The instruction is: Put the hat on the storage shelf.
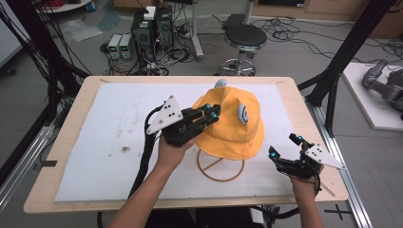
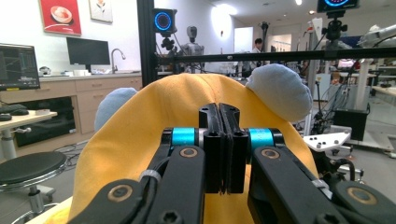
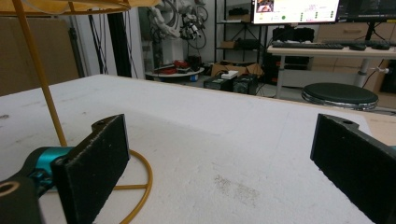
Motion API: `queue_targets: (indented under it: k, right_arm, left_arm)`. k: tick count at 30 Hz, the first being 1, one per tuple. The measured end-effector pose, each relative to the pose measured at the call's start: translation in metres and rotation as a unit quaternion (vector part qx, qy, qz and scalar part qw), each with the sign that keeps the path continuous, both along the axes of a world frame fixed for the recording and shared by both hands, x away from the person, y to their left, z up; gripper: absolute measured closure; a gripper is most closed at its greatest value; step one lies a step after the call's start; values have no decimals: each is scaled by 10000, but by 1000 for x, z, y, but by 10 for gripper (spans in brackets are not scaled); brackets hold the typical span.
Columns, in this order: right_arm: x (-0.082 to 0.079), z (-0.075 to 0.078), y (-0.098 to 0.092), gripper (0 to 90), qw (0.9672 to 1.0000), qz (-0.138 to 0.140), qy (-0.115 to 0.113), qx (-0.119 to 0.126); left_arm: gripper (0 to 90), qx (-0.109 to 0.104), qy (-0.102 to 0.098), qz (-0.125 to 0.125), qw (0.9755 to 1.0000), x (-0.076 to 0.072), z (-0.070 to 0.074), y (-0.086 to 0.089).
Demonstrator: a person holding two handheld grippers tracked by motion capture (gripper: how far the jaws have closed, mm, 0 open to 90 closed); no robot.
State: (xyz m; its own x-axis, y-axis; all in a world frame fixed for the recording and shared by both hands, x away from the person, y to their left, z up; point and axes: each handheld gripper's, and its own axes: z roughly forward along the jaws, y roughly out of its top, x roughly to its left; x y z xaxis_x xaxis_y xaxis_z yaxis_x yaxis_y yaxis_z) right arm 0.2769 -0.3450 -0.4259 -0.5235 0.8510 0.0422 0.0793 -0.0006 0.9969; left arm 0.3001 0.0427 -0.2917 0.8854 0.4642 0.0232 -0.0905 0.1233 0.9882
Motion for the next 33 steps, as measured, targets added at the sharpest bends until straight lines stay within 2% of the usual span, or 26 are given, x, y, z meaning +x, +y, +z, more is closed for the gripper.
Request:
queue_targets:
  k: [5,7,10,14,17,21,24,31,33]
  right_arm:
    - [-1,0,0,42,10000,12,25,11]
    - [0,0,0,41,10000,11,-8,-17]
    - [-1,0,0,42,10000,12,1,-7]
    - [-1,0,0,42,10000,21,18,20]
    - [-1,0,1,42,10000,21,15,18]
    - [-1,0,1,42,10000,19,18,18]
    - [-1,0,1,42,10000,26,28,-1]
    - [0,0,1,42,10000,41,0,-42]
    - [-1,0,2,41,10000,30,38,-28]
  left_arm:
    - [852,-63,-13,39,10000,0,0,0]
    - [753,-147,28,12,9999,1,1,2]
    - [579,-195,38,134,9997,2,2,4]
    - [390,-267,-32,316,9991,2,3,8]
    - [259,-341,-83,309,9989,3,5,13]
    - [191,-378,-113,350,9986,3,8,24]
    - [183,-473,-75,435,9979,4,11,35]
    - [159,-549,-67,777,9954,3,17,68]
    - [158,-594,-45,930,9939,3,17,79]
